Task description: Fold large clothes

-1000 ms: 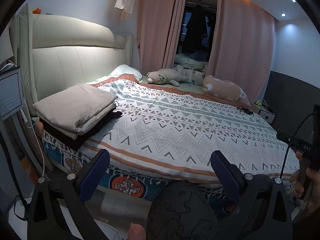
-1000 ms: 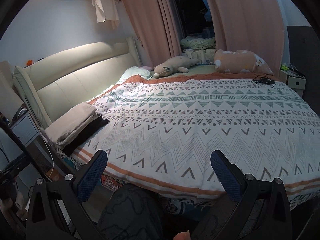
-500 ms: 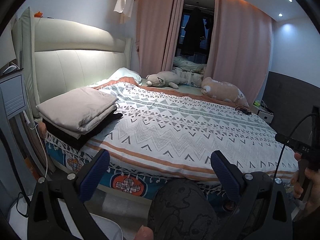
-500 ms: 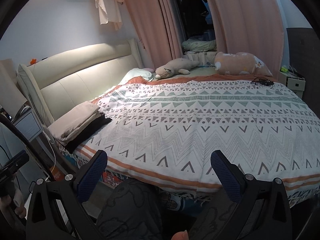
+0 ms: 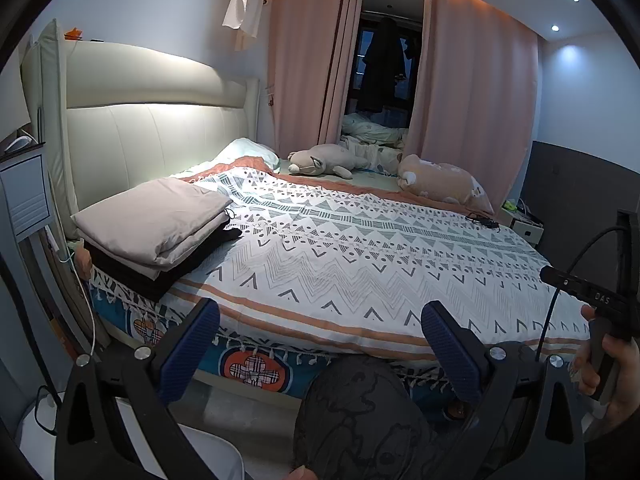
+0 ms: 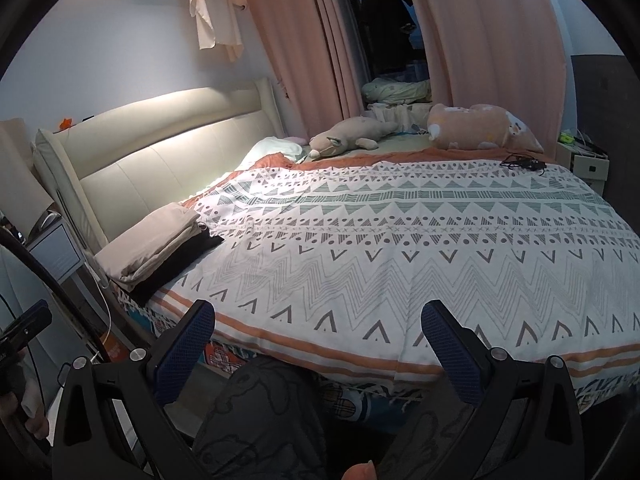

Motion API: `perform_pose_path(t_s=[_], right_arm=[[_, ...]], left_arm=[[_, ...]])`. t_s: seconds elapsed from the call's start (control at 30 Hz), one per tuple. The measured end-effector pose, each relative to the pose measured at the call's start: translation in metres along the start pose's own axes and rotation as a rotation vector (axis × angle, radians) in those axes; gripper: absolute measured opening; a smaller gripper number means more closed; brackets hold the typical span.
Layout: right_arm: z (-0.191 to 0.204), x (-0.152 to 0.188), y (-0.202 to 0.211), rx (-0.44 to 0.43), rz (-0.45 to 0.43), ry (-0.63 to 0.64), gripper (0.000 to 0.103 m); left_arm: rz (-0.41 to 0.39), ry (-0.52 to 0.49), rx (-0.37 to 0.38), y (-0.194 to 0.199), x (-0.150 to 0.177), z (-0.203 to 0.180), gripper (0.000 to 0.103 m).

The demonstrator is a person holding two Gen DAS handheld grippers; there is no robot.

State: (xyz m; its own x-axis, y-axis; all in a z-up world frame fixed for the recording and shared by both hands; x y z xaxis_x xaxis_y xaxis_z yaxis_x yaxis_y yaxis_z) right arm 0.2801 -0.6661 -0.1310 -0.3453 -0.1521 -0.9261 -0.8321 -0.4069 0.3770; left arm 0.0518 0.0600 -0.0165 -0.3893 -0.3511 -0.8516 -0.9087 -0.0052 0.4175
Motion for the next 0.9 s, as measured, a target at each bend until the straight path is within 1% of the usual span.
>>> perform_pose_path(t_s=[0.17,0.43,0.9], right_arm=[[-0.0013,-0.0001,-0.0003,0.001,0.006,-0.004,0.103],[0.0,-0.004,0.0002,-0.002,-0.009,0.011,0.103],[0.0009,-0.0033,-0.0011,0.004,-0.006,0.017,0.103]], left_arm=[[-0.005,-0.008,-0.003,0.0028,0.0013,-0.0012,0.103],[-0.012,-0.004,-0.006,0.0026,-0.0006,-0.0014,0.103],[-0.009,-0.003,0.003,0.0039,0.0007,-0.0038,0.103]])
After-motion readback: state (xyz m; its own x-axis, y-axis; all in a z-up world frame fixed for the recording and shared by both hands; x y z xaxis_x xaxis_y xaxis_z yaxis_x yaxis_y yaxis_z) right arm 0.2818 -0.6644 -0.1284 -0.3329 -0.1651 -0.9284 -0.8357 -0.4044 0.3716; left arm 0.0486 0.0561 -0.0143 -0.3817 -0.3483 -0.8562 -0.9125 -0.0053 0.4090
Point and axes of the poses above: each gripper's, at about its wrist camera, not at the fingertips, and y roughly against the way its jaws point, z to its left, x to its underside, the point moved 1 cm from there along -y, roughly the way its jaws point, and after that the axes turned 11 degrees about y, right-handed, at the moved point
